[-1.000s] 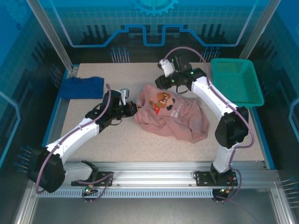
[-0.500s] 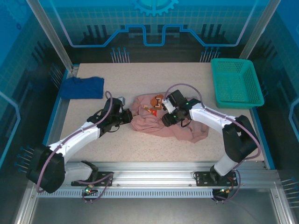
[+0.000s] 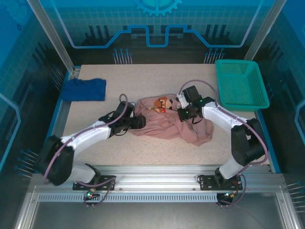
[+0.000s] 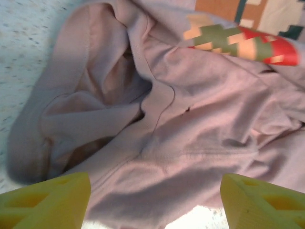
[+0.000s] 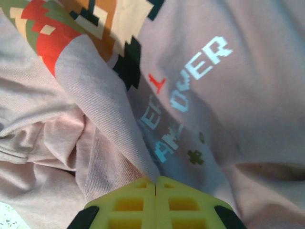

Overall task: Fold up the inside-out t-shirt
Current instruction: Turn the T-shirt inside out at the center of the table.

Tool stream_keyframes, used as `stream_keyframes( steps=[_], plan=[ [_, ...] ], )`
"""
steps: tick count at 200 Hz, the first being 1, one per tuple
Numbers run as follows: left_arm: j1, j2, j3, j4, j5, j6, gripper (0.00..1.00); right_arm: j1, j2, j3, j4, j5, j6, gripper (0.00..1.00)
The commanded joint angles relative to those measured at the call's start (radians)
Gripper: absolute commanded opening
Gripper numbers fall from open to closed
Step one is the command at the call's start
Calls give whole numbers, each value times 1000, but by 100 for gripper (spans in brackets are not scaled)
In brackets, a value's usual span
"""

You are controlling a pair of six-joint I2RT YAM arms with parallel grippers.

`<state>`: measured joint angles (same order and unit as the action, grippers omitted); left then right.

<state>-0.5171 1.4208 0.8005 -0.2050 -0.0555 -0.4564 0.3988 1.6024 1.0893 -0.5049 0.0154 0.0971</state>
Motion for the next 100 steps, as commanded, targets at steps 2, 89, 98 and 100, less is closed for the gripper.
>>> stream_keyframes(
  steps=[2,89,98,100],
  plan=[
    [-4,115,98,-16,27,81,74,-21,-30,37,-14,-22,8,0],
    [-15,309,187,-63,65,86,51,-29,-24,44,-17,-24,2,1],
    [-18,311,184,-62,67,83,43,-31,-22,48,-17,-21,2,2],
    [-18,311,184,-61,67,84,42,-31,-22,49,-17,-20,2,2]
  ],
)
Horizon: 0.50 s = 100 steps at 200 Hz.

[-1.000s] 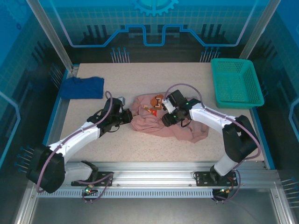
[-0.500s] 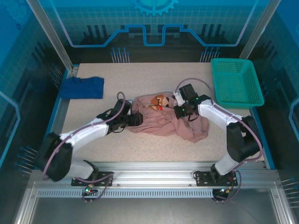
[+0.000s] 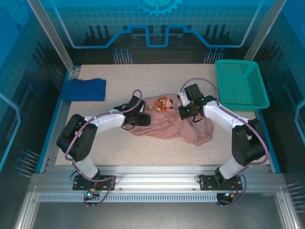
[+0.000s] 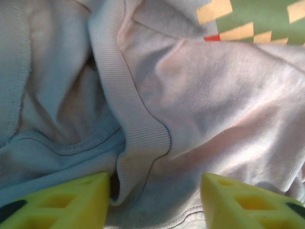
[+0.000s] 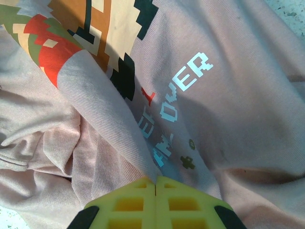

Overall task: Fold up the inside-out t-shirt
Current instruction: Turn the T-shirt inside out at the center of the table.

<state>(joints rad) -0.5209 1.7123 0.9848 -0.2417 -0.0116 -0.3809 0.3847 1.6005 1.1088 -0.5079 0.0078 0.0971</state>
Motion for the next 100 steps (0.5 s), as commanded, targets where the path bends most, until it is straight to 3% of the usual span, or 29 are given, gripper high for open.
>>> stream_keyframes(
  steps=[1,50,100],
  plan=[
    [-14,20,0,-24,24,8,40,-17,-20,30,-14,-13,2,2],
    [-14,11,21,-16,34,39,0,-24,-25,58,-15,-7,3,2],
    [-11,-187,-27,36,69,27,0,-50,-90,101,-30,9,1,2]
  ],
)
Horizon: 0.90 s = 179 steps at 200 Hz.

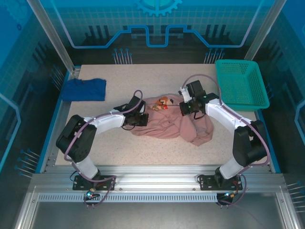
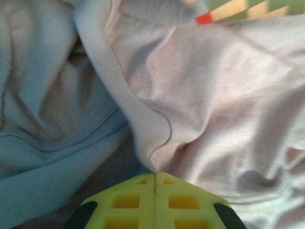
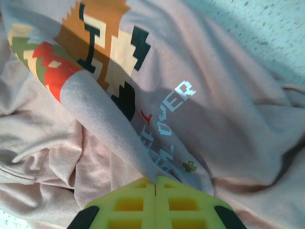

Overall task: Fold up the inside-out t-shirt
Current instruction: Turn the T-shirt inside out at the center of the table.

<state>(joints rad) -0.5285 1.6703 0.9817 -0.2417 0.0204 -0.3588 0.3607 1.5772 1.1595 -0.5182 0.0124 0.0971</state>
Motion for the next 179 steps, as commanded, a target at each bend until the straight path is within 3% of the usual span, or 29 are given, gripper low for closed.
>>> stream_keyframes(
  steps=[1,23,94,119,144,161,179],
  plan=[
    [-4,-149,-27,38,36,3,0,-26,-67,50,-20,4,2,2],
    [-5,-199,-54,36,4,-11,0,-28,-71,62,-26,-3,0,2],
    [-5,-145,-50,7,-32,-5,0,-38,1,88,-32,-6,-4,3],
    [-3,-153,-45,6,-33,-13,0,-38,98,175,-117,140,-23,5],
    [29,-267,-82,35,-9,-56,0,-40,167,265,-172,339,-42,5],
    [66,-357,-100,51,45,-92,0,-39,193,320,-187,367,-46,8],
    [89,-412,-106,58,77,-114,0,-23,208,358,-189,353,-50,18]
  ],
)
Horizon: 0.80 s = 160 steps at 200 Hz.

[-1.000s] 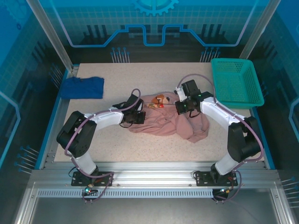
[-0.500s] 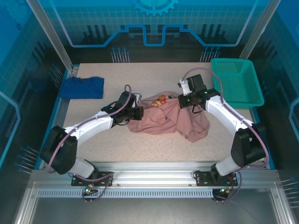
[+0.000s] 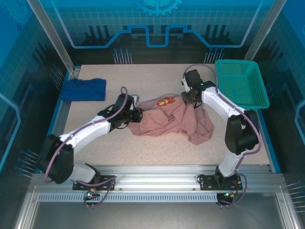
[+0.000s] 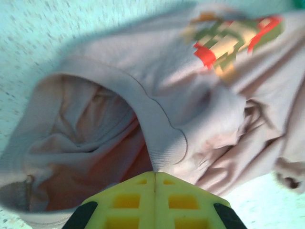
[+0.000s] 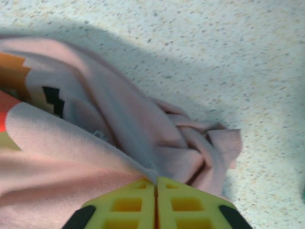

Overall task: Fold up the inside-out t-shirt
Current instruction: Turn the T-shirt inside out at the center of the table.

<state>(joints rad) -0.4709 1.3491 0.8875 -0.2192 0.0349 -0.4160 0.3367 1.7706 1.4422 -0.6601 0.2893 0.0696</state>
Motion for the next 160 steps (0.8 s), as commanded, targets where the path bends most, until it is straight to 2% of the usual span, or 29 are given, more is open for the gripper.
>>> stream_keyframes(
  steps=[1,21,39,66,83,97,139,148,160],
  plan=[
    [33,-93,-11,35,65,-57,0,2,16,76,-47,76,-23,19],
    [44,-107,-8,30,78,-61,0,27,-8,63,-41,71,-38,33],
    [48,-104,-2,28,83,-62,0,70,-106,-48,32,53,-50,41],
    [52,-97,9,20,89,-59,0,167,-277,-293,182,-103,-74,47],
    [58,-95,15,15,93,-57,0,200,-292,-371,196,-161,-50,48],
    [60,-96,18,11,94,-52,0,225,-278,-407,208,-158,-43,51],
    [60,-97,29,-2,82,-43,0,232,-173,-404,259,-198,-32,52],
    [60,-99,26,-4,77,-46,0,230,-150,-395,266,-187,-30,49],
    [62,-102,22,-3,70,-51,0,221,-124,-375,259,-170,-30,38]
  ],
)
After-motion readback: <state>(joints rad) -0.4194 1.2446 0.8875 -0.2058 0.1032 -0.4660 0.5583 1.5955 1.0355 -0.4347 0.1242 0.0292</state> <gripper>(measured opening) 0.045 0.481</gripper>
